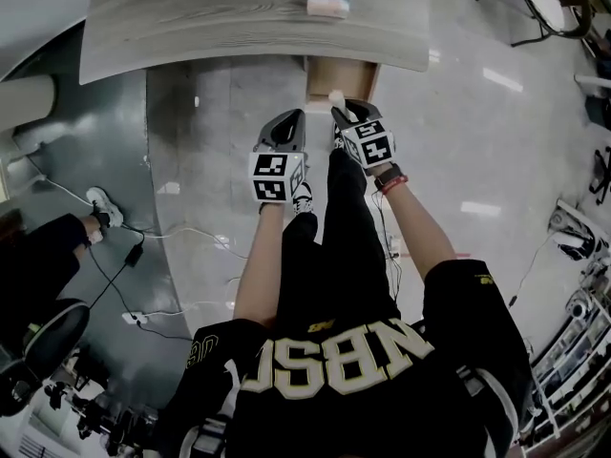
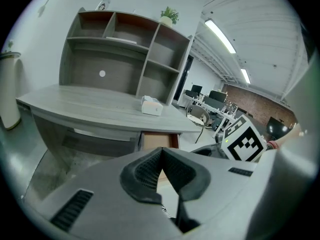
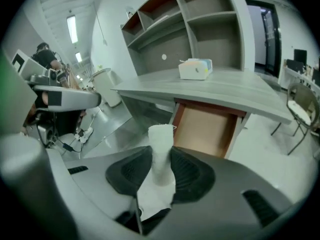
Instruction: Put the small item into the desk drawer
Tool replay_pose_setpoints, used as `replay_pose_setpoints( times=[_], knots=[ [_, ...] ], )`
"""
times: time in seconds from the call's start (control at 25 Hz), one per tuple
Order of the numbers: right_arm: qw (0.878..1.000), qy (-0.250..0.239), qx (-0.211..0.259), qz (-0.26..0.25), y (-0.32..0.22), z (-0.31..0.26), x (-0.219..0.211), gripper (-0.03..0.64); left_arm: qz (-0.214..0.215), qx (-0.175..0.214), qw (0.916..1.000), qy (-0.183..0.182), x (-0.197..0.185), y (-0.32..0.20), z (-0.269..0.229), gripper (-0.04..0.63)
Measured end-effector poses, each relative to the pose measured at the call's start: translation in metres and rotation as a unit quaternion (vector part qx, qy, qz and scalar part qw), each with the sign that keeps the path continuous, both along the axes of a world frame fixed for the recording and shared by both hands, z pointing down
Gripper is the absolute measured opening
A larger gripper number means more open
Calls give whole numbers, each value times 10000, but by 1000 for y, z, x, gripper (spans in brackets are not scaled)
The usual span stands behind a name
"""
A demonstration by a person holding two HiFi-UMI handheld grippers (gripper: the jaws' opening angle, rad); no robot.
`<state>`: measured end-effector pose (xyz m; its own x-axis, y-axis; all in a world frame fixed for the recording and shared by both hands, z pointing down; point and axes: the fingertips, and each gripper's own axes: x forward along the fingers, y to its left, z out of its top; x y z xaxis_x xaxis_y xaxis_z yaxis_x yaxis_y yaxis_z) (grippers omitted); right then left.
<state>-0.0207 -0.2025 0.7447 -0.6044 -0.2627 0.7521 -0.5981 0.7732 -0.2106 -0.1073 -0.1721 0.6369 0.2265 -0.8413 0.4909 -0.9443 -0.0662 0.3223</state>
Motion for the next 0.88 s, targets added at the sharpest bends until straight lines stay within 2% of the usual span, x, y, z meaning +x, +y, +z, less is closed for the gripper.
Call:
replay_pose_setpoints(
  times=[0.24,0.44,0.72,0.88],
  knots=[
    [9982,513,-94,-307,-5,50,4,127,-7,-184,9998,5,-1,0,21,13],
    [9929,839,-116,-837,-13,82,-3,127,-43,-324,9995,31,-7,-4,42,13],
    [9790,1260,-73,-1604,-28,121,-10,127,-19,-455,9990,-19,-18,-11,66,12],
    [9670,1494,-26,-2064,-27,140,-14,127,-22,-501,9987,-83,-21,-10,73,12]
  ],
)
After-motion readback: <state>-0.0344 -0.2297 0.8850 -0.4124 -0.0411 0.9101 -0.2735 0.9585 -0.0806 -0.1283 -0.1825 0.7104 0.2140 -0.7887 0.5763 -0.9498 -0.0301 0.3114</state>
